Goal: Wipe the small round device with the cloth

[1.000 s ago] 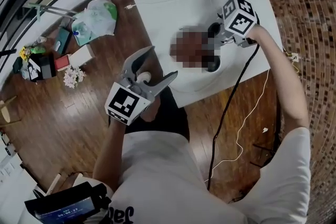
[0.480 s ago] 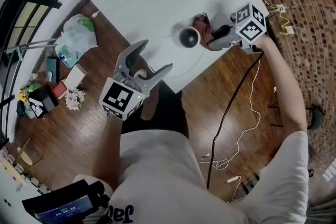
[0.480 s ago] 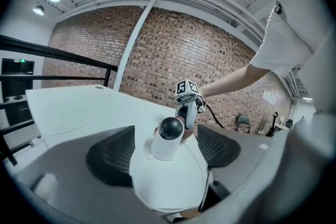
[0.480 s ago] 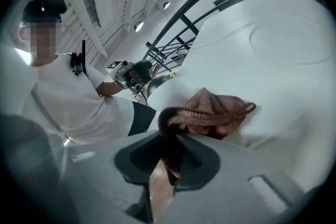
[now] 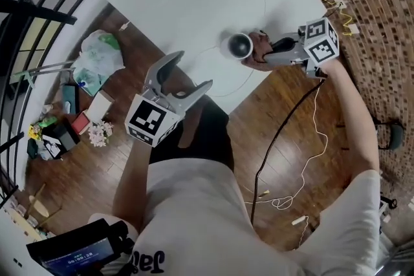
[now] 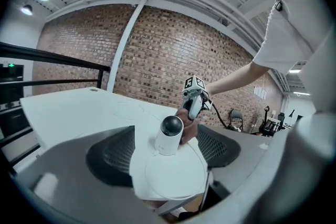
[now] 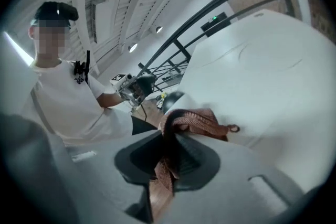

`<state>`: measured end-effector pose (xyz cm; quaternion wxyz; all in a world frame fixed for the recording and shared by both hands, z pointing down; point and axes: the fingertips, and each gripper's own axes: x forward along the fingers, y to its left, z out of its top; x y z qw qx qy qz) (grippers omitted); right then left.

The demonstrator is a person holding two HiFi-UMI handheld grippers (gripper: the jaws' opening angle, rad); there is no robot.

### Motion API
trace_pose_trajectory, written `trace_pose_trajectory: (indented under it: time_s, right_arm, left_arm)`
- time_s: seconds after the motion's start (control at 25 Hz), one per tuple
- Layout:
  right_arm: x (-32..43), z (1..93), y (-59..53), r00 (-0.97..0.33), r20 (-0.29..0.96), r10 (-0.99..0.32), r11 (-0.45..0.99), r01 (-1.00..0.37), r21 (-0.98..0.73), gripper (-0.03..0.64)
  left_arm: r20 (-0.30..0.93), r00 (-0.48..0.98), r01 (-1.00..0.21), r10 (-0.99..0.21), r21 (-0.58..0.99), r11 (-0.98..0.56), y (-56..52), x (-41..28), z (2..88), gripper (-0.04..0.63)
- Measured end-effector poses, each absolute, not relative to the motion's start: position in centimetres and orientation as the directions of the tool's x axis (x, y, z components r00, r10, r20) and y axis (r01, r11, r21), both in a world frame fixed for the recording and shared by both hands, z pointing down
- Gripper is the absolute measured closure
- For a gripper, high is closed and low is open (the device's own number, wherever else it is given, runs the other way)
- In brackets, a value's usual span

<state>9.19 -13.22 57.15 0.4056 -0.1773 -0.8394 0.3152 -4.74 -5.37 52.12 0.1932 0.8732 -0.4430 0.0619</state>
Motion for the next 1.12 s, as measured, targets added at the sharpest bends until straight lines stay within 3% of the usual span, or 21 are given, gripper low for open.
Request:
trace_pose_trajectory:
  time_s: [0.16,0.32,0.44,0.56,0.72,0.8,0.88,1.12]
  right_arm:
    - [5.9,53.3,-19.1,-0.664,0.59,0.459,0.814,0.048,-0.579,0.571]
    - [-1.5,50.5,-18.4,-0.578,0.547,0.606,0.774,0.268,-0.573,0.571]
    - [-5.8,51.3,-14.2,-0.347,0.519,0.781,0.623,0.478,-0.619,0.571]
    - [-6.0,52.8,-9.0,-0.038,0.509,0.86,0.419,0.621,-0.662,0.571]
    - [-1.5,56.0,-5.8,0.355,0.564,0.745,0.216,0.673,-0.708,0.572]
    - [-0.6,57.4,-6.1,0.442,0.586,0.679,0.182,0.672,-0.718,0.572]
    - [-1.5,57.8,-6.8,0.411,0.603,0.683,0.21,0.681,-0.702,0.572]
    - [-3.2,59.3,-12.1,0.1,0.682,0.724,0.472,0.649,-0.597,0.571]
  left_arm:
    - [0.269,0.556,-0.826,-0.787,0.284,-0.486,-5.6,-6.6,51.8,0.202]
    - [0.263,0.483,-0.868,-0.835,0.268,-0.418,-6.2,-8.6,51.7,0.202]
    - [0.276,0.393,-0.911,-0.877,0.248,-0.33,-6.0,-10.9,52.1,0.202]
    - [0.284,0.311,-0.939,-0.907,0.24,-0.246,-5.0,-13.0,51.8,0.202]
    - [0.29,0.227,-0.958,-0.93,0.237,-0.16,-4.1,-14.3,52.1,0.202]
    - [0.298,0.208,-0.96,-0.932,0.245,-0.136,-4.0,-14.8,52.6,0.202]
    - [0.303,0.207,-0.959,-0.93,0.253,-0.131,-4.0,-14.7,52.7,0.202]
    - [0.305,0.252,-0.951,-0.918,0.255,-0.176,-4.2,-10.7,52.9,0.202]
